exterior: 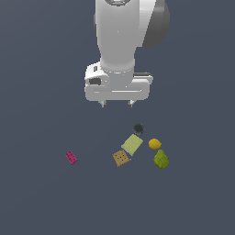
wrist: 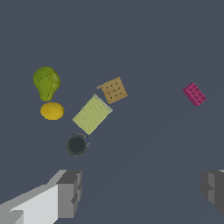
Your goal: Pick up a designated object from a clutter of objects.
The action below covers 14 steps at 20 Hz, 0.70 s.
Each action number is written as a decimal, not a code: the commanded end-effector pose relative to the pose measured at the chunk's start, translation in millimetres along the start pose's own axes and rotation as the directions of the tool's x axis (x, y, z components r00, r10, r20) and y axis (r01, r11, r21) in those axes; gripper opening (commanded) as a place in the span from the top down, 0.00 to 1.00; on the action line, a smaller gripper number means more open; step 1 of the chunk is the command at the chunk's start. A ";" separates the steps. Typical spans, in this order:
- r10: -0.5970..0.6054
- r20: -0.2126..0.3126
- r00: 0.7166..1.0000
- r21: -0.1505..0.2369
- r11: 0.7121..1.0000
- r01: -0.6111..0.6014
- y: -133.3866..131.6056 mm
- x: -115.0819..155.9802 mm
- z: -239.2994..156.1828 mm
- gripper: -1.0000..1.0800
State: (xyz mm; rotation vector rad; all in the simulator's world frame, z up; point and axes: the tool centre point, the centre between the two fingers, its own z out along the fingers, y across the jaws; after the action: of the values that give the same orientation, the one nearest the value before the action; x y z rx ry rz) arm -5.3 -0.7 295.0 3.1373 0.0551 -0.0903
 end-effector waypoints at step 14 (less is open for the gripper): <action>-0.025 -0.034 0.999 -0.012 1.000 0.025 8.9 4.3 -11.6 0.04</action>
State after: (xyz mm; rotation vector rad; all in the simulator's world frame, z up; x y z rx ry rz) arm 0.1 -9.5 306.6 3.1277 0.0935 -0.0351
